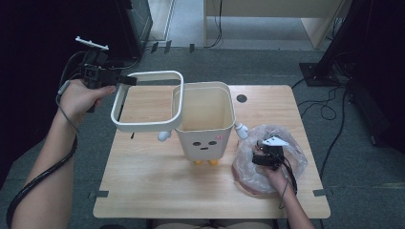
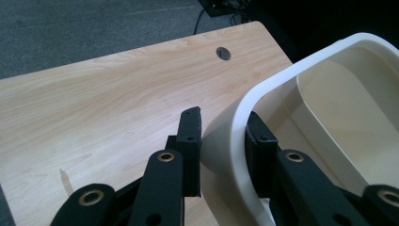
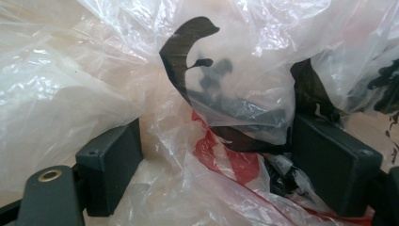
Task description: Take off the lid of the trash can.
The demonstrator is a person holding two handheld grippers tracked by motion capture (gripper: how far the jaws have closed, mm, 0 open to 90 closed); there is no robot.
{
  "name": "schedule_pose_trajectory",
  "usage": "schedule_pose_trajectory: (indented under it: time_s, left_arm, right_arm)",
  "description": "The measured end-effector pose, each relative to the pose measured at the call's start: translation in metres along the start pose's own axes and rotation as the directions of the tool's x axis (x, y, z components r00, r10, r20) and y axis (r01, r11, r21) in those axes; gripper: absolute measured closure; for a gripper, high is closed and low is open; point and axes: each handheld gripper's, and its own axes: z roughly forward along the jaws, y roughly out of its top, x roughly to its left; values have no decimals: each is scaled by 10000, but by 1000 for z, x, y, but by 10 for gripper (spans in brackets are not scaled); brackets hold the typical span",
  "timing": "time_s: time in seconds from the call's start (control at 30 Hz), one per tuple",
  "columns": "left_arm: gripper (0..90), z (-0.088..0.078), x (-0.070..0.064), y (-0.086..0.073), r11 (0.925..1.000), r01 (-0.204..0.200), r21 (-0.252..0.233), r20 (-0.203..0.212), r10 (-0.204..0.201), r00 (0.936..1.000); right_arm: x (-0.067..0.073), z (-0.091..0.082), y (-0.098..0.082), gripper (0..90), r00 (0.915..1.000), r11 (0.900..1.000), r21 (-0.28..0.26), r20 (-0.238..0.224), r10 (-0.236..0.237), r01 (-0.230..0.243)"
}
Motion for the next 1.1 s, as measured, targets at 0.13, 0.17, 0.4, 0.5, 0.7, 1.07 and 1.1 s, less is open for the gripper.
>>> schedule_pose_trajectory:
  time_s: [0.13, 0.17, 0.4, 0.5, 0.7, 1.07, 1.1]
  left_arm:
    - [730, -3, 6, -4, 9999, 161, 44, 46, -162, 9999]
    - [730, -5, 10, -6, 9997, 257, 5, 96, -257, 9996]
    - [730, -8, 18, -12, 9995, 329, 40, -35, -329, 9995]
    - [729, -10, 21, -15, 9996, 264, 41, -78, -263, 9996]
    - [728, -10, 29, -22, 9993, 370, 51, -179, -369, 9992]
    - [728, -8, 46, -35, 9984, 561, 17, -374, -560, 9977]
    - [728, -7, 48, -36, 9984, 571, 25, -409, -569, 9975]
  right_arm:
    - [0, 0, 0, 175, 10000, 10000, -2, -2, -8, 8]
    - [0, 0, 0, 175, 10000, 10000, -3, -1, -5, 5]
    - [0, 0, 0, 175, 10000, 10000, 0, 1, -1, 1]
    - [0, 0, 0, 175, 10000, 10000, 1, 1, 0, 0]
    - [0, 0, 0, 175, 10000, 10000, -2, -1, -6, 6]
    - [0, 0, 0, 175, 10000, 10000, -2, -2, -7, 7]
    - [0, 0, 0, 175, 10000, 10000, 1, 2, 0, 0]
